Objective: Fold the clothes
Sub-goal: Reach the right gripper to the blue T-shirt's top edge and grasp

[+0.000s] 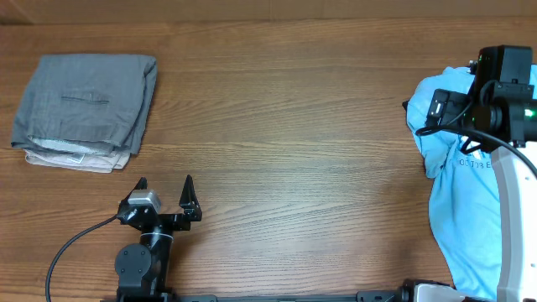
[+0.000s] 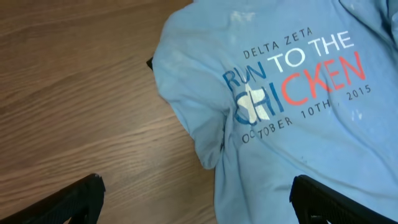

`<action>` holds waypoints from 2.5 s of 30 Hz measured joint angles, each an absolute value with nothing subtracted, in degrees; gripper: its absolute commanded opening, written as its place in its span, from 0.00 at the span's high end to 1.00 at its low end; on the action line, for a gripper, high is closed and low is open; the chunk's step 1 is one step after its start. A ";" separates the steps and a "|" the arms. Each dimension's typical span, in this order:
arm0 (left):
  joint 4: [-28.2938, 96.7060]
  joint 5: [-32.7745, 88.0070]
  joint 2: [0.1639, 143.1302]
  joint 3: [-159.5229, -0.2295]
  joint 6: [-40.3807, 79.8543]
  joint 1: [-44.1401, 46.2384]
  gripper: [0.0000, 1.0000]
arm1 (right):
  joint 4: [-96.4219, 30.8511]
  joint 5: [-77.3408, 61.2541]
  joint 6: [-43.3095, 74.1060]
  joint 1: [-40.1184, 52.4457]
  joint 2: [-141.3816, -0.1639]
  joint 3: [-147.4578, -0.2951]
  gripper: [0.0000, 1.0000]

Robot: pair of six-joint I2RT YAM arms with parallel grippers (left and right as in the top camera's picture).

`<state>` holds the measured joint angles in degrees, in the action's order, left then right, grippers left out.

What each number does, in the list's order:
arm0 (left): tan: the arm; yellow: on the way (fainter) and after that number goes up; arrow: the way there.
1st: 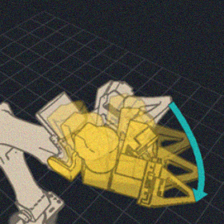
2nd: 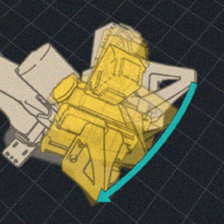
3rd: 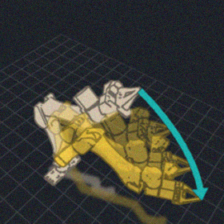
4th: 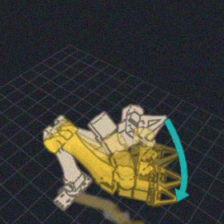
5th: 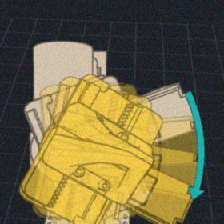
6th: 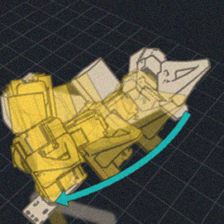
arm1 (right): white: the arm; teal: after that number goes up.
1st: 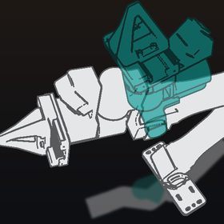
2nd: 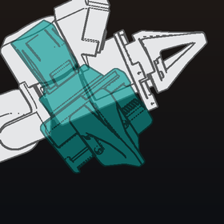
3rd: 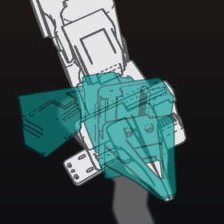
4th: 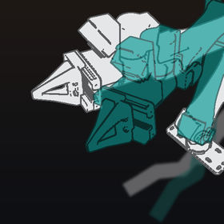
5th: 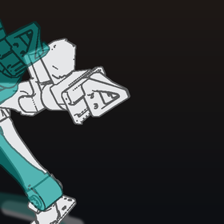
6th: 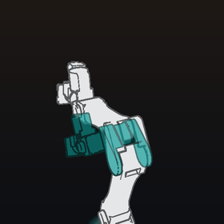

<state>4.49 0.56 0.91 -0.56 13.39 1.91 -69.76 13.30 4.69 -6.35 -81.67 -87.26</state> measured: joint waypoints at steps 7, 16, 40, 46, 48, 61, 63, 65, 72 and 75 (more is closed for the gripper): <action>4.49 0.56 0.91 -0.56 13.39 1.91 0.00 | -68.12 11.57 4.67 -8.86 -81.78 -87.26 0.00; 4.49 0.56 0.91 -0.56 13.39 1.91 0.00 | -64.64 5.82 4.54 -15.75 -88.73 -87.26 0.15; 4.49 0.56 0.91 -0.56 13.39 1.91 0.00 | -42.68 -2.42 3.18 -11.79 -114.15 -87.29 0.29; 4.47 0.56 0.91 -0.56 13.41 1.91 0.00 | -39.31 -1.08 5.30 -9.96 -116.97 -87.29 0.29; 4.49 0.56 0.91 -0.56 13.39 1.91 0.00 | -38.28 0.03 6.46 -9.93 -118.17 -87.29 0.30; 4.47 0.58 0.91 -0.56 13.39 1.91 0.00 | -34.94 2.50 11.20 -10.04 -121.47 -87.29 0.57; 4.49 0.58 0.91 -0.56 13.39 1.91 0.00 | -34.22 2.61 11.70 -10.02 -121.47 -87.29 0.65; 4.47 0.56 0.91 -0.56 13.39 1.91 0.00 | -34.20 2.74 11.94 -10.02 -121.47 -87.29 0.65; 4.49 0.56 0.91 -0.56 13.39 1.91 0.00 | -33.78 3.01 11.99 -10.02 -121.47 -87.26 0.57; 4.49 0.58 0.91 -0.56 13.41 1.91 0.00 | -32.12 2.98 12.05 -10.02 -121.47 -86.91 0.60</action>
